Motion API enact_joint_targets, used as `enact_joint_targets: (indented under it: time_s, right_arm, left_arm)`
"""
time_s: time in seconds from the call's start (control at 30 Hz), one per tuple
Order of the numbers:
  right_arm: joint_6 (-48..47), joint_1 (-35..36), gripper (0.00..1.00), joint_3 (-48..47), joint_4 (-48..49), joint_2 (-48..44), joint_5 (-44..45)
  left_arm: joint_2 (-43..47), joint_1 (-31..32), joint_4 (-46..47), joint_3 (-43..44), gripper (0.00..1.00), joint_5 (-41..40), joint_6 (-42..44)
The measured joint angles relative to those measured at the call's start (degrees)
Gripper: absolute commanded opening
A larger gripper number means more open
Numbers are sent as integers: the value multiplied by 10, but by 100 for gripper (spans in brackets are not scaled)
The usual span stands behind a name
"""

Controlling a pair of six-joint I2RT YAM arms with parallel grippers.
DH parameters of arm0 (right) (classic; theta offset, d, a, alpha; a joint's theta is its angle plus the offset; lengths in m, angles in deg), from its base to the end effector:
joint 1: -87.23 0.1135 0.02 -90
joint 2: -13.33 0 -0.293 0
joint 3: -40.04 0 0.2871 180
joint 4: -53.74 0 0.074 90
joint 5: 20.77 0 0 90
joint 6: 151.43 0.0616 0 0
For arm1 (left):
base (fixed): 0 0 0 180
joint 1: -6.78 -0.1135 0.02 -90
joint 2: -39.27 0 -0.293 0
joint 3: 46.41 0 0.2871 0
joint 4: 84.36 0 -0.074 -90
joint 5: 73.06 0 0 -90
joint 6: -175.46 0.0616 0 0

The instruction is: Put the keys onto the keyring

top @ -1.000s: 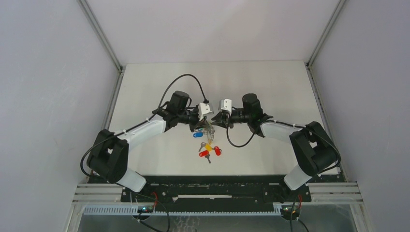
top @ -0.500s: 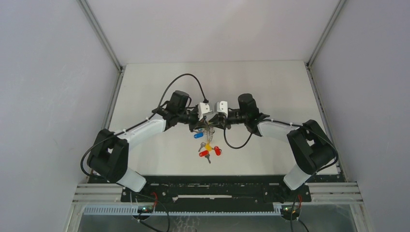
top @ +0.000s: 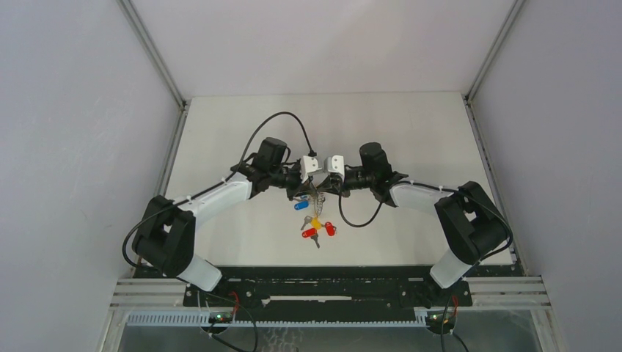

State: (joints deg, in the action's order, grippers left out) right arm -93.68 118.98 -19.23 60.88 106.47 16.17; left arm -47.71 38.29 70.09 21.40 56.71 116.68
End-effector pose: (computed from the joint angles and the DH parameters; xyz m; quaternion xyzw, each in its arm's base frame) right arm 0.2918 0.2385 0.1961 -0.6023 0.5219 0.3782 0.4709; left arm 0.2880 -0.2228 0.2264 0.5635 0.6729 -0.3148 0.3612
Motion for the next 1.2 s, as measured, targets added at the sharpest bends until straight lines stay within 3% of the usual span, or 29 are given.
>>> enact_joint_targets:
  time_s: [0.1, 0.27, 0.53, 0.83, 1.2]
  right_arm:
    - [-1, 0, 0, 0, -2, 0, 1]
    - [23, -9, 0, 2, 22, 0, 0]
    - [129, -30, 0, 53, 153, 0, -14]
    - [249, -39, 0, 69, 329, 19, -29]
    - [271, -38, 0, 72, 374, 43, -41]
  left_arm:
    - [0, 0, -1, 0, 1, -1, 1]
    - [9, -4, 18, -6, 16, -7, 3]
    - [95, -25, 160, -107, 34, -10, -14]
    - [99, -30, 280, -168, 36, -2, -48]
    - [86, -49, 360, -176, 35, 25, -74]
